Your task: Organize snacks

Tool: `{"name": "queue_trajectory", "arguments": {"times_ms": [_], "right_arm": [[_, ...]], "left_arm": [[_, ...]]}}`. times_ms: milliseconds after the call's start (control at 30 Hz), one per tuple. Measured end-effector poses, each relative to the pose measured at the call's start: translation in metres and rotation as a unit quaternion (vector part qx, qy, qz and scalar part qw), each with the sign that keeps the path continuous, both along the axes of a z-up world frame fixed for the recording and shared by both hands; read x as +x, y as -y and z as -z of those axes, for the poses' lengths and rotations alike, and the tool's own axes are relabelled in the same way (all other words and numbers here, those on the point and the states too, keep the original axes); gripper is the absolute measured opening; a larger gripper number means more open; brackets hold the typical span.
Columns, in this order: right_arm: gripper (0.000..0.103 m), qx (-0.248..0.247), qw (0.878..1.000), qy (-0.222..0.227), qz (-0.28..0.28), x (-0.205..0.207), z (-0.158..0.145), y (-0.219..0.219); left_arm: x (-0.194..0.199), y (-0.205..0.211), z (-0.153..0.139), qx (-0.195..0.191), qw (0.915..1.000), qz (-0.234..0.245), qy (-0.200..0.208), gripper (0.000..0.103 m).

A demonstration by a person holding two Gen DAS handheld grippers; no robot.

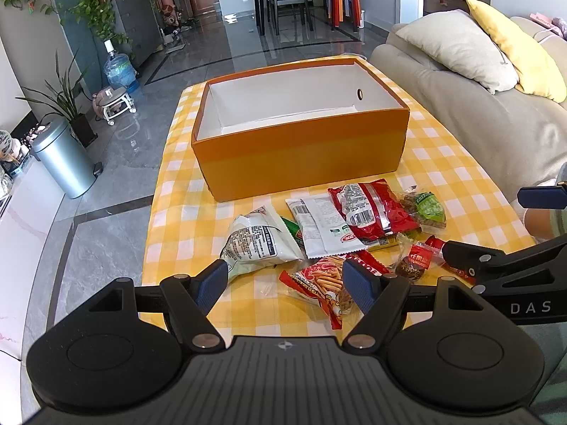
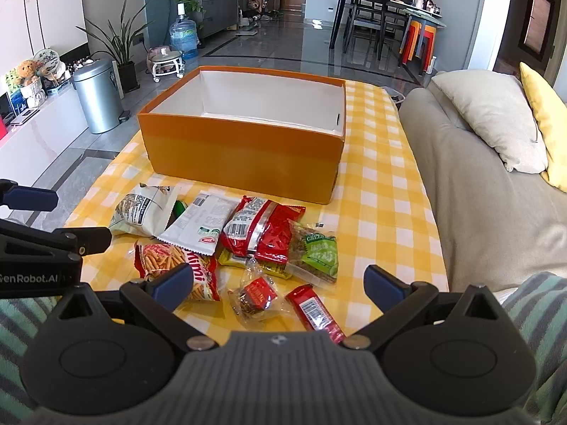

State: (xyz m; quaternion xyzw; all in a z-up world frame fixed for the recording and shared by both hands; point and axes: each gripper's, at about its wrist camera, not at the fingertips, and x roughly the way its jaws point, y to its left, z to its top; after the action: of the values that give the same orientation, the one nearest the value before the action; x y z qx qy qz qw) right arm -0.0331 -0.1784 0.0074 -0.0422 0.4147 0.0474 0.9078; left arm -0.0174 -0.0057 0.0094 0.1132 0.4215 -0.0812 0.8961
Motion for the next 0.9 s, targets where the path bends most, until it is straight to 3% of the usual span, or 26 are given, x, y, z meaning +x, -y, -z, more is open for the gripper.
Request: {"name": "queue_trajectory", "arguments": {"times_ms": [267, 433, 600, 733, 900], "right_arm": [[0.099, 0.001, 1.000, -0.006, -0.001, 0.000, 0.001, 0.000], [0.097, 0.004, 1.000, -0.028, 0.001, 0.003, 0.008, 0.002], [0.082, -0.004, 0.998, -0.066, 0.007, 0.010, 0.020, 0.004], [0.077, -0.003, 0.996, -0.091, 0.011, 0.016, 0.030, 0.006], [0.065, 0.006, 0.993, -0.115, 0.012, 0.027, 0.041, 0.005]], "left_arm": [[0.000, 0.001, 0.001, 0.000, 1.0000, 0.003, -0.003, 0.087], [0.004, 0.004, 0.004, -0.020, 0.9990, 0.030, -0.025, 0.085], [0.012, 0.007, 0.011, -0.041, 0.9969, 0.040, -0.053, 0.081], [0.024, 0.009, 0.019, -0.062, 0.9939, 0.038, -0.082, 0.082], [0.043, 0.010, 0.034, -0.063, 0.9911, 0.013, -0.117, 0.082]]}}
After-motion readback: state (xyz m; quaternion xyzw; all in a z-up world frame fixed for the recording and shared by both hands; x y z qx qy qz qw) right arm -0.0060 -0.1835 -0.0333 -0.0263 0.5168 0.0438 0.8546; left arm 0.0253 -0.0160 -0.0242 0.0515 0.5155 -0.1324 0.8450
